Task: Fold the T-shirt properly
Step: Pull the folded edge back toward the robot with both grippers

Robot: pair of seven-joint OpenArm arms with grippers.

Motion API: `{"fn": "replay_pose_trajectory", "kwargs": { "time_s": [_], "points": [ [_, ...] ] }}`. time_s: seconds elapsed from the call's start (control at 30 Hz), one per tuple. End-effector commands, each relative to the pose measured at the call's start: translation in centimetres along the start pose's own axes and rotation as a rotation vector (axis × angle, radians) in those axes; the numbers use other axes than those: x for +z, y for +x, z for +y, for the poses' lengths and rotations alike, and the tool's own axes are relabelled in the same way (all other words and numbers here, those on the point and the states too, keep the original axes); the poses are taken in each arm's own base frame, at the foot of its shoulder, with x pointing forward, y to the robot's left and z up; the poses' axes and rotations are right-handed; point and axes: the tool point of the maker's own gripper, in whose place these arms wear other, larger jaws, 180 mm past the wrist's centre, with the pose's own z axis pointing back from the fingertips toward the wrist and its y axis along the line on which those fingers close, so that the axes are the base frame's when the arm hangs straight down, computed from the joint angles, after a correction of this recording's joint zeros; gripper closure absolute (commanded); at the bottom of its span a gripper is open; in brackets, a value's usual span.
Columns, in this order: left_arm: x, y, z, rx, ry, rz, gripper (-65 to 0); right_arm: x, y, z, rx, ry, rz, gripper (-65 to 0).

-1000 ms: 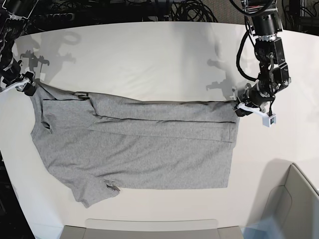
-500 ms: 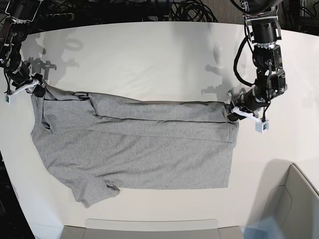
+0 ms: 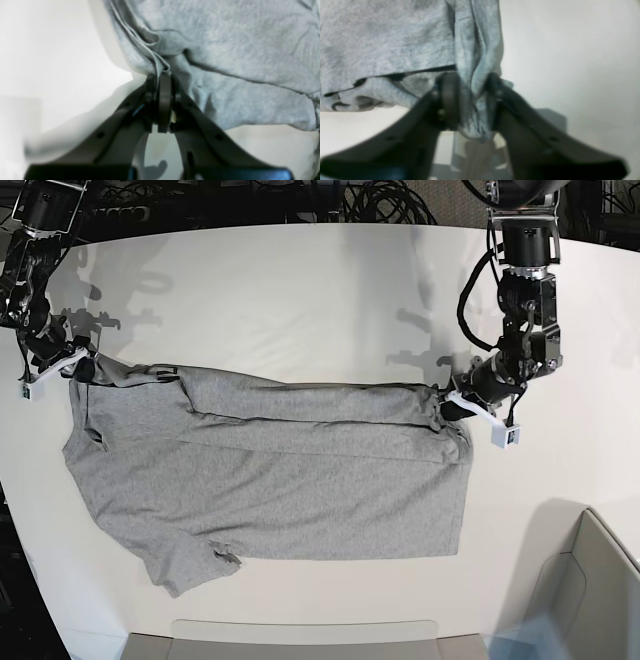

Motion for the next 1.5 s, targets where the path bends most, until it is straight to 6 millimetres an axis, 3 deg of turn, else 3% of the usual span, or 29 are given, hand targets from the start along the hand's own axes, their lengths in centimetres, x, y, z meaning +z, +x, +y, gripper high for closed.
{"fn": "replay_pose_trajectory", "kwargs": {
  "time_s": [0.0,0.13,0.4,0.67,0.77,0.9,1.03,1.17,1.33,1.47],
  "points": [
    [0.7,0.1,1.0,-0.029,0.037,0.013,0.0,0.3,-0.1,-0.4,0.019,-0.011,0.026,-10.5],
    [2.0,-0.7,2.0,-0.059,0.060,0.021,0.0,0.6,-1.6,-0.8,0.018,-0.019,0.057,0.0],
    [5.0,-0.3,4.9,-0.033,0.121,-0.031,0.0,1.8,-2.9,1.5,0.081,0.015,0.064,0.0],
    [7.4,-1.6,7.1,-0.070,0.111,-0.003,0.0,3.1,-3.7,2.9,0.144,0.031,0.118,0.0],
    [9.1,-2.0,9.1,-0.046,0.142,0.004,0.0,3.8,-4.5,3.4,0.170,0.036,0.140,0.0],
    [11.4,-2.9,11.6,-0.011,0.195,0.001,0.0,4.8,-5.7,3.7,0.200,0.038,0.161,0.0],
    [13.3,-5.3,13.7,0.000,0.250,0.083,0.0,5.8,-6.9,3.4,0.220,0.031,0.189,0.0],
    [15.1,-6.7,14.6,-0.009,0.290,0.106,0.0,6.6,-8.5,3.3,0.230,0.029,0.220,0.0],
    [18.7,-6.4,16.1,-0.013,0.365,0.069,0.0,7.4,-10.2,3.3,0.231,0.031,0.254,0.0],
    [19.7,-6.6,16.1,-0.033,0.380,0.071,0.0,8.0,-10.0,4.0,0.255,0.042,0.246,0.0]
  ]
}}
